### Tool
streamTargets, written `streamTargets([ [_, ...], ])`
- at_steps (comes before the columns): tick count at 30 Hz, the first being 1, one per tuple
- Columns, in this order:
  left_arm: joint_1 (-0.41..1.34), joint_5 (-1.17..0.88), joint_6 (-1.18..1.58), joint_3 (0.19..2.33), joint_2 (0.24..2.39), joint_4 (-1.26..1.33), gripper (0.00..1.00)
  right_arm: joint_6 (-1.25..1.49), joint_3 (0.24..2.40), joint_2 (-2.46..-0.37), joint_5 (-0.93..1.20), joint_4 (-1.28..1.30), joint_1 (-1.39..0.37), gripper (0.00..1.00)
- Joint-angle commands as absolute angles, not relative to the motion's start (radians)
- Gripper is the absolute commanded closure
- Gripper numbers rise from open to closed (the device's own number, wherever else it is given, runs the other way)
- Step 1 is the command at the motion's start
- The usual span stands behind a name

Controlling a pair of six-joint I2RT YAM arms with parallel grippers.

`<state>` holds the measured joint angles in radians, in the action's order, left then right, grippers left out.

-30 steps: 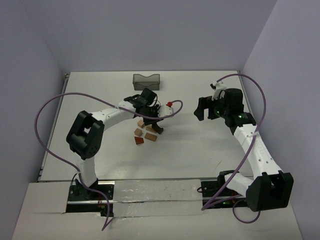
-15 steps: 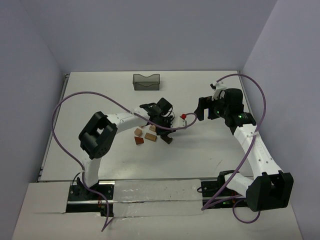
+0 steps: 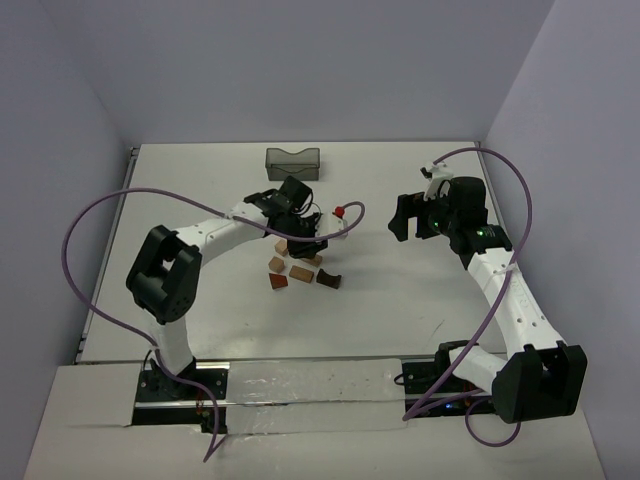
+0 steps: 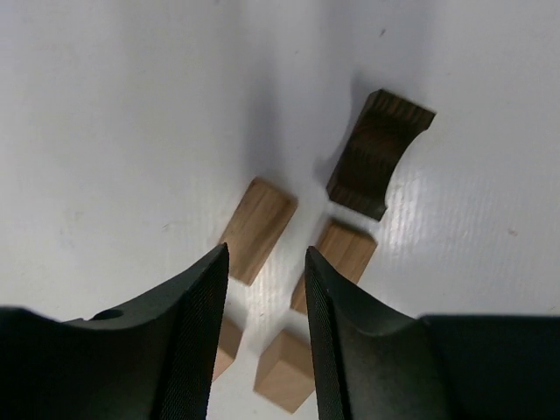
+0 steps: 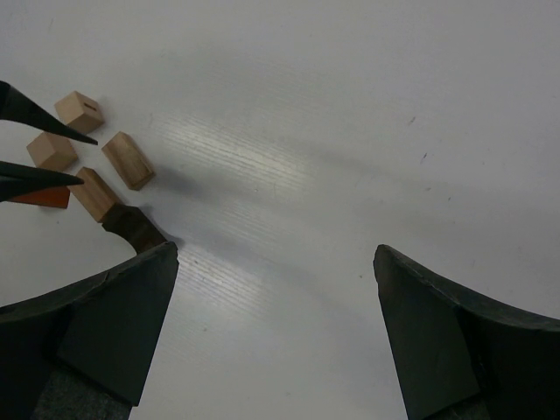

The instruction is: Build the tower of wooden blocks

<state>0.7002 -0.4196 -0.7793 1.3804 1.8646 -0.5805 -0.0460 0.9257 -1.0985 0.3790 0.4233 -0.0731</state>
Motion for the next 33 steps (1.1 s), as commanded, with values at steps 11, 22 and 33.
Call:
streamTargets([
  [11, 0.649, -0.526, -0.982, 1.514, 1.996, -0.659, 0.49, -0.056, 0.927, -1.089, 0.360, 0.404, -0.066, 0.00],
  [22, 0.648, -0.520, -1.032, 1.551, 2.090, -0.719, 0.49, -0.060, 0.931, -1.104, 0.354, 0.407, -0.066, 0.00],
  [33, 0.620, -0.489, -0.949, 1.499, 2.111, -0.665, 0.70, -0.058, 0.937, -1.115, 0.356, 0.407, -0.066, 0.00],
])
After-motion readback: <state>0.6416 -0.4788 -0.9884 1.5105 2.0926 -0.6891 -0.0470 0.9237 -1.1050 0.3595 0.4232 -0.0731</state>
